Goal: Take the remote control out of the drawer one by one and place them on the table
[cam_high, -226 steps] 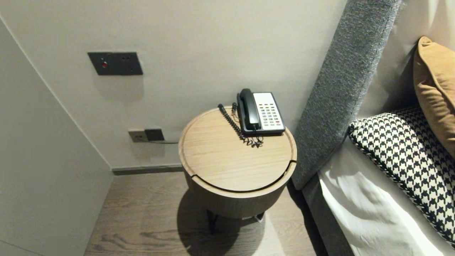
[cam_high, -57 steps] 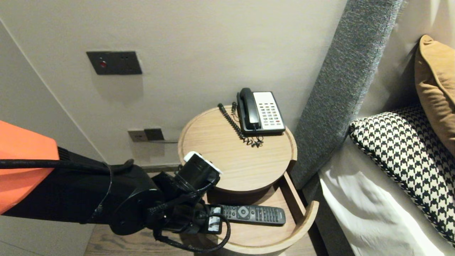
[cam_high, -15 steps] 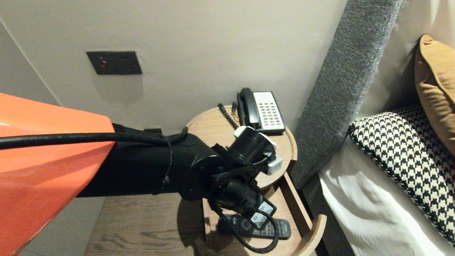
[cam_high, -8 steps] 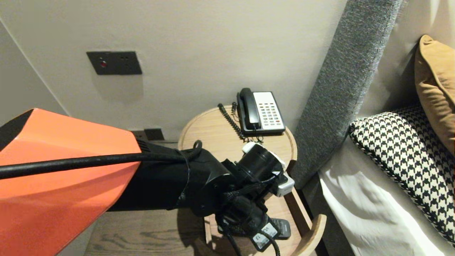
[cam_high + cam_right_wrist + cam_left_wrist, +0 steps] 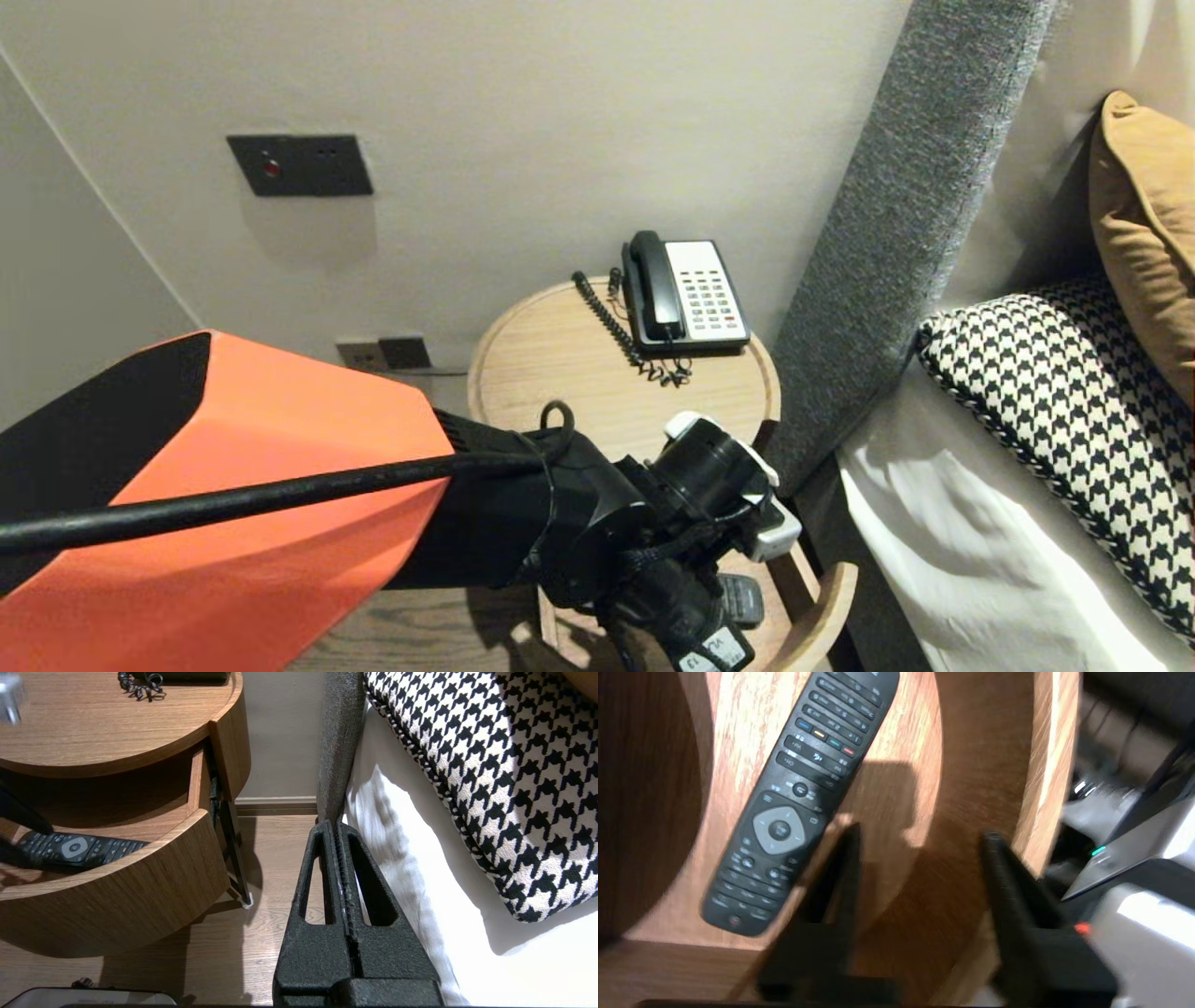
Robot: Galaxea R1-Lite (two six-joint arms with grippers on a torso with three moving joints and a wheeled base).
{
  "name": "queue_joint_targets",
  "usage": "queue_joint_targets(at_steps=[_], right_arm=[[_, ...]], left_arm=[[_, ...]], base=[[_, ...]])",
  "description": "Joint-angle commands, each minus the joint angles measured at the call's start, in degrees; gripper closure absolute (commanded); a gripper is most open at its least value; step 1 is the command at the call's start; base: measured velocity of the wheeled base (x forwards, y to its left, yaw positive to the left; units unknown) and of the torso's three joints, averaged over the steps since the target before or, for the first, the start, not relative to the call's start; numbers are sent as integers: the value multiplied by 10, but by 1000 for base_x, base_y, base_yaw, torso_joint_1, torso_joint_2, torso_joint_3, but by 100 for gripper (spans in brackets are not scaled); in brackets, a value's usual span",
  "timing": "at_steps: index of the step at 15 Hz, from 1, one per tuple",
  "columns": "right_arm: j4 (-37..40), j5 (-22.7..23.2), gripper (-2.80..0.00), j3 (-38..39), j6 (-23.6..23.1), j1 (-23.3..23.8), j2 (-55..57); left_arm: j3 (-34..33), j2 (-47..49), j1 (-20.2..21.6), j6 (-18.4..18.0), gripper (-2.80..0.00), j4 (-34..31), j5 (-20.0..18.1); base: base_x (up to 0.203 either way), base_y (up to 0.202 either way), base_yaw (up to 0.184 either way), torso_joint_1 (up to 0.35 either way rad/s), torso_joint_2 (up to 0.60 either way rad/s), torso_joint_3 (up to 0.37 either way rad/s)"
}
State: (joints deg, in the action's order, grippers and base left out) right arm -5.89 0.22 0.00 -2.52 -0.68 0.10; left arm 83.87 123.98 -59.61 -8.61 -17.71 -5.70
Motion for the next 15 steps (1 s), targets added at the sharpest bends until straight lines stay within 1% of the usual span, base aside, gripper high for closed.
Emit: queue_joint_targets(at_steps=[1,3,5,6,15], right_arm=[[0,0,0,23,0,0,0],[0,0,0,23,0,0,0],[0,0,0,23,0,0,0],[0,0,0,23,0,0,0],[-1,0,0,23,0,0,0]], left_arm=[[-2,18,0,-37,-280,0,8],[4,32,0,-38,-280,13,31],[-6,44,1,-40,-280,64,34],[-11,49,1,-45,-280,77,35],[-12,85,16,-56,-280,85,47]], base=[[0,0,0,0,0,0],[0,0,0,0,0,0],[0,0,0,0,0,0],[0,0,0,0,0,0],[0,0,0,0,0,0]])
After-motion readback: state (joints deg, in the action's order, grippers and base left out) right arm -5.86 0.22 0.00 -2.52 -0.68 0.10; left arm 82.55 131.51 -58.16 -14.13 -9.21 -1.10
